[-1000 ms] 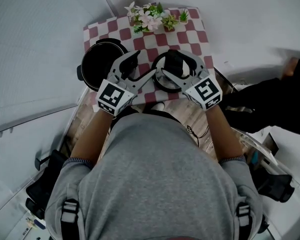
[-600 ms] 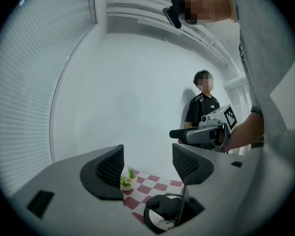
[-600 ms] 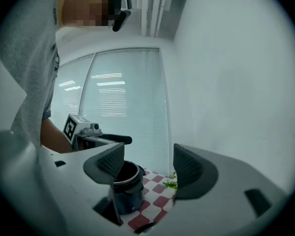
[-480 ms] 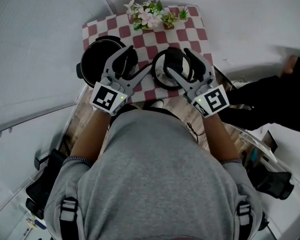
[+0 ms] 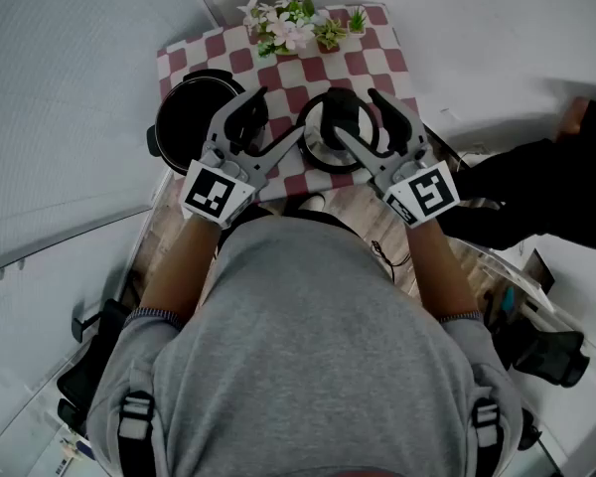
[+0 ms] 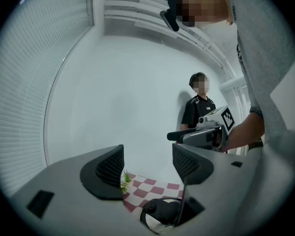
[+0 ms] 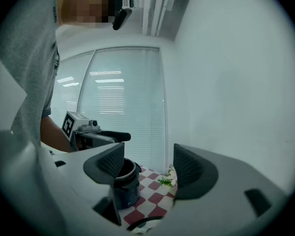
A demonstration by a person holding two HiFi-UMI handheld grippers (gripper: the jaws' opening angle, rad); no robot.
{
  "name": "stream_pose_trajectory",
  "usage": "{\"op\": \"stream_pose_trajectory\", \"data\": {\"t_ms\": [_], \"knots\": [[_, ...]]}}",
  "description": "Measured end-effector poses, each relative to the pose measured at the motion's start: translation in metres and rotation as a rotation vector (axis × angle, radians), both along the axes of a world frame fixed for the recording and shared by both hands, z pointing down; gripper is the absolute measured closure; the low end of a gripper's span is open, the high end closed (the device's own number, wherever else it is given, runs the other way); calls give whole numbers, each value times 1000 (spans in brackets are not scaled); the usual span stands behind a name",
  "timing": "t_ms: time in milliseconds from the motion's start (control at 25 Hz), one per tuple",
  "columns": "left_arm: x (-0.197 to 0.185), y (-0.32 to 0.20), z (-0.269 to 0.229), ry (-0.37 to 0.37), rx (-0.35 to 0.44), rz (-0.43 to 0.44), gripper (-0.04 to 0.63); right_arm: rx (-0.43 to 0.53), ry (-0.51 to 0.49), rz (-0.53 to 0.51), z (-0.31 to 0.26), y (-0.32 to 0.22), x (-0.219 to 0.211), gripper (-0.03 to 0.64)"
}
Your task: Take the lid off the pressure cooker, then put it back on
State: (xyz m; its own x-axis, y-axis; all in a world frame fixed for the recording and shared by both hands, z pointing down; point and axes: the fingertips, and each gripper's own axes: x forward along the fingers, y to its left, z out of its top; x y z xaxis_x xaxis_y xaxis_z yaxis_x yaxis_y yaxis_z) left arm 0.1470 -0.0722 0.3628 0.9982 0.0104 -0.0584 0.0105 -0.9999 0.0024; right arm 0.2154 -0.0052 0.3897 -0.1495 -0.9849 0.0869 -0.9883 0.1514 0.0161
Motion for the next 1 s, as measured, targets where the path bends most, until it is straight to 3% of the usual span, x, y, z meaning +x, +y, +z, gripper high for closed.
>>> {"op": "stream_pose_trajectory", "data": {"t_ms": [320,600,1000], "knots": [[33,15,27,-154,100,139,270,-120,63,-45,21,8,15,288],[71,51,81,-423,256,362,270,-356,156,-158,61,10,22,281],[108,77,174,-723,402,538,270,-612,231,-273,138,19,35,281]]}}
